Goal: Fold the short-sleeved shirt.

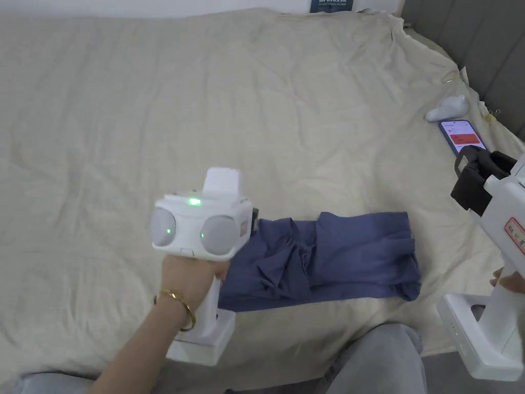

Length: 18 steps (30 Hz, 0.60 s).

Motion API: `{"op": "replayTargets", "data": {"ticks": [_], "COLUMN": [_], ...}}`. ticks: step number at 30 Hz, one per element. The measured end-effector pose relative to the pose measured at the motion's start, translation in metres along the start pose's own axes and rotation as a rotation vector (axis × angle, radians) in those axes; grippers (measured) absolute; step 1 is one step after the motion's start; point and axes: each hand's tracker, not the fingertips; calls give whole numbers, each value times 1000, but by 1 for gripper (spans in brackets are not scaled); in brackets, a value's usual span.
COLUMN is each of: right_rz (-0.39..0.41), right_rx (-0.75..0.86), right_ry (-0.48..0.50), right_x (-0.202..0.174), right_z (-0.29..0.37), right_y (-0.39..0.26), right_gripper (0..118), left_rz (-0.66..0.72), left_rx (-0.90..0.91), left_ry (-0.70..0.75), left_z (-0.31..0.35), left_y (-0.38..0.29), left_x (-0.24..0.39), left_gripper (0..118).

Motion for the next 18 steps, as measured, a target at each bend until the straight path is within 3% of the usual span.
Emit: {"op": "replayTargets", "data": {"ticks": [7,10,13,18], "right_rz": [5,3,2,4], "right_rx": [-6,-12,-21,-22], "right_ry": [-23,-35,-41,-36], "right_x": [8,13,14,12], "right_z": [7,9,9,11], "right_y": [0,-1,-3,-3], "right_gripper": [0,0,0,0], "left_rz": [-77,-75,-20,11], "left_rx": [-152,-104,-149,-170], "left_ry": [-51,-54,-213,-355], "left_z": [-38,-30,-29,-18], "left_y": [-57,-62,-60,-47], "left_x": [56,75,90,103], "left_gripper": [0,0,0,0]}}
